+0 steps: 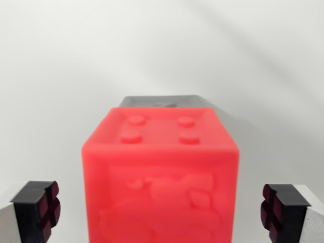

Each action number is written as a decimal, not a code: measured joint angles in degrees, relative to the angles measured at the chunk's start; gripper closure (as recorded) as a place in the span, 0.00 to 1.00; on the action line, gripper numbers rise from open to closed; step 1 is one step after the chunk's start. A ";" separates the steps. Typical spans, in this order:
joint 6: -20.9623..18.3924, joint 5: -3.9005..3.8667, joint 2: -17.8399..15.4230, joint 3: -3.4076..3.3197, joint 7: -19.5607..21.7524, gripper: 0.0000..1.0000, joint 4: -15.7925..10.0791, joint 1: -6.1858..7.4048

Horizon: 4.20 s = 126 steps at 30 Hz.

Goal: Destack cube

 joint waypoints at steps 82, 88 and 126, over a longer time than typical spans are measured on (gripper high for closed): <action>-6.17 -1.68 -7.02 -0.40 1.04 1.00 -0.22 0.03; -8.30 -2.12 -9.21 -0.46 1.48 1.00 0.03 0.02; -10.60 0.07 3.13 -1.06 4.81 1.00 14.22 -0.57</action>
